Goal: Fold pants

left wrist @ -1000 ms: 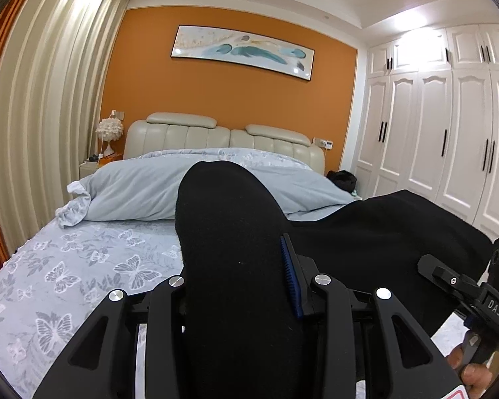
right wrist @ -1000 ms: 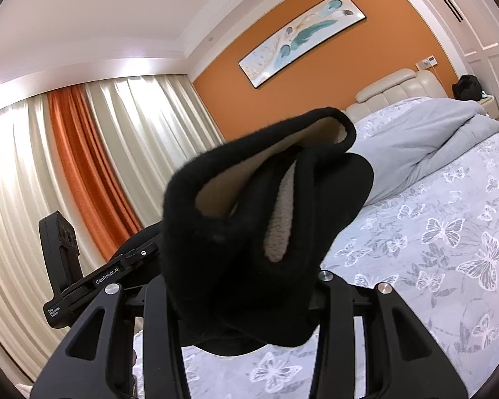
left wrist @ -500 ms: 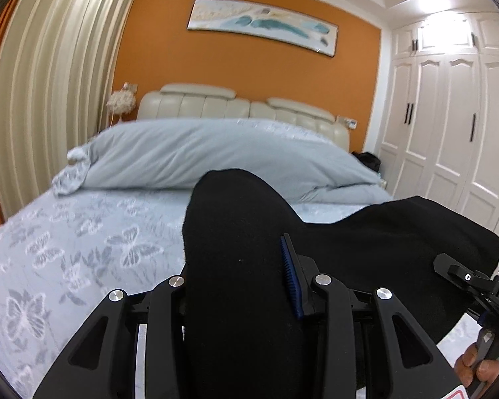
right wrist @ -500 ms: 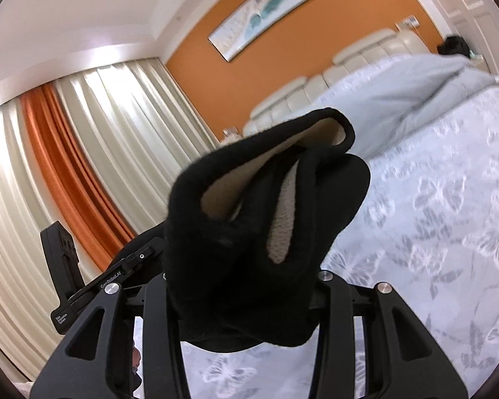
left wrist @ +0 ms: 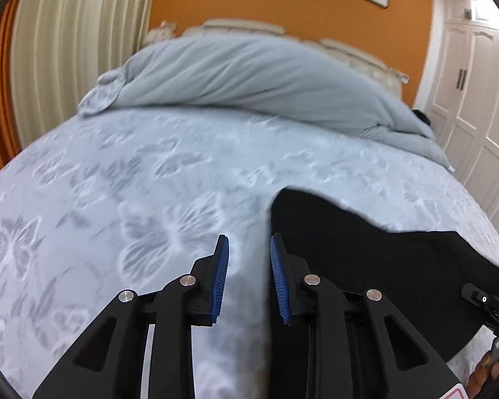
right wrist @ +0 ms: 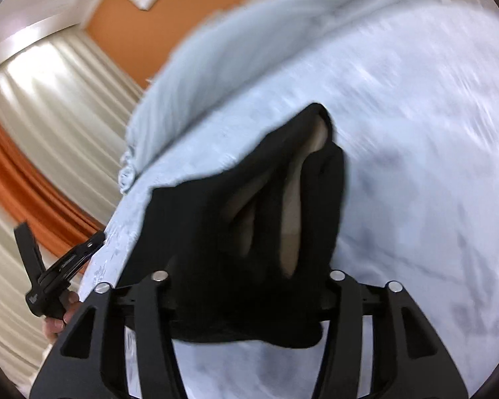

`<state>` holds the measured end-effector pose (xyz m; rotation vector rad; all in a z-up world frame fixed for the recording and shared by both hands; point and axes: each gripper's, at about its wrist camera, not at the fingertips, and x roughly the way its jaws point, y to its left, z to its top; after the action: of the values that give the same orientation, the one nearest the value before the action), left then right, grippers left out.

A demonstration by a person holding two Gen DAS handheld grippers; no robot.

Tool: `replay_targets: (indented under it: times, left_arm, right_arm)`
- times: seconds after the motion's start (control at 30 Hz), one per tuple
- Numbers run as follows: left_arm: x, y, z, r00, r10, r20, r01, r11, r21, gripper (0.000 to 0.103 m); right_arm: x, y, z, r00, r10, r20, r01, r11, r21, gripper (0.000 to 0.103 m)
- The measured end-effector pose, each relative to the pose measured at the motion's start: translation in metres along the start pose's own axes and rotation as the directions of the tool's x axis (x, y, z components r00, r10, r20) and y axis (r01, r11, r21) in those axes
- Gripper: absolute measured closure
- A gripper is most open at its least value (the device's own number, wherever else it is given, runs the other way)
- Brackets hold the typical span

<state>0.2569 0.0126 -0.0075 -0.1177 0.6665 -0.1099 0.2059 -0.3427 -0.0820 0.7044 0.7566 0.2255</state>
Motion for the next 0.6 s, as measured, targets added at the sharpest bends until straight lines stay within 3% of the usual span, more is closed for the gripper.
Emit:
replay_targets:
  times: [0.03, 0.1, 0.13, 0.17, 0.2, 0.27, 0.37, 0.43, 0.5, 0.53, 0.57, 0.6]
  left_arm:
    - [-0.003, 0.003, 0.001, 1.000, -0.004, -0.016, 0.004, 1.000, 0.004, 0.076]
    - [-0.014, 0.002, 0.010, 0.998, -0.011, -0.054, 0.012, 1.000, 0.015, 0.061]
    - [-0.018, 0.001, 0.013, 0.998, -0.021, -0.061, 0.021, 1.000, 0.013, 0.060]
    - [-0.023, -0.005, 0.017, 0.997, -0.038, -0.064, 0.039, 0.999, 0.010, 0.058]
    - [-0.025, -0.013, 0.020, 0.996, -0.054, -0.065, 0.055, 0.998, 0.015, 0.056]
    - [-0.026, -0.037, 0.026, 0.995, -0.071, -0.066, 0.073, 0.997, 0.034, 0.049]
    - [-0.003, -0.079, 0.028, 0.990, -0.087, -0.107, 0.094, 0.994, 0.060, 0.047]
    - [0.038, -0.100, 0.025, 0.985, -0.027, -0.173, 0.045, 0.994, 0.102, 0.047]
    - [0.081, -0.098, 0.018, 0.971, 0.083, -0.224, -0.056, 0.991, 0.121, 0.046]
    - [0.106, -0.088, 0.013, 0.957, 0.129, -0.260, -0.103, 0.988, 0.113, 0.042]
    - [0.120, -0.079, 0.010, 0.950, 0.107, -0.293, -0.085, 0.993, 0.086, 0.031]
    - [0.125, -0.065, 0.010, 0.951, 0.066, -0.302, -0.064, 0.998, 0.016, 0.023]
  right_arm:
    - [-0.012, -0.001, -0.001, 1.000, -0.020, 0.022, 0.019, 1.000, 0.006, 0.052]
    - [-0.045, 0.011, -0.002, 0.983, -0.111, 0.144, 0.116, 0.993, -0.025, 0.044]
    - [-0.057, 0.017, -0.001, 0.969, -0.140, 0.203, 0.150, 0.988, -0.036, 0.021]
    - [-0.072, 0.027, 0.001, 0.947, -0.167, 0.274, 0.186, 0.981, -0.046, 0.013]
    - [-0.085, 0.044, 0.006, 0.930, -0.151, 0.336, 0.191, 0.978, -0.088, 0.013]
    - [-0.074, 0.083, 0.022, 0.957, -0.079, 0.280, 0.149, 0.960, -0.238, 0.017]
    - [-0.026, 0.110, 0.036, 0.983, -0.106, 0.147, 0.151, 0.928, -0.341, 0.041]
    - [0.020, 0.097, 0.043, 0.980, -0.187, 0.075, 0.201, 0.921, -0.333, 0.045]
    - [0.059, 0.057, 0.045, 0.942, -0.336, 0.020, 0.327, 0.899, -0.293, 0.046]
    - [0.063, 0.043, 0.046, 0.943, -0.334, 0.007, 0.323, 0.908, -0.267, 0.050]
    - [0.050, 0.037, 0.047, 0.958, -0.283, 0.047, 0.286, 0.931, -0.227, 0.053]
    - [0.040, 0.038, 0.048, 0.959, -0.278, 0.055, 0.283, 0.937, -0.206, 0.057]
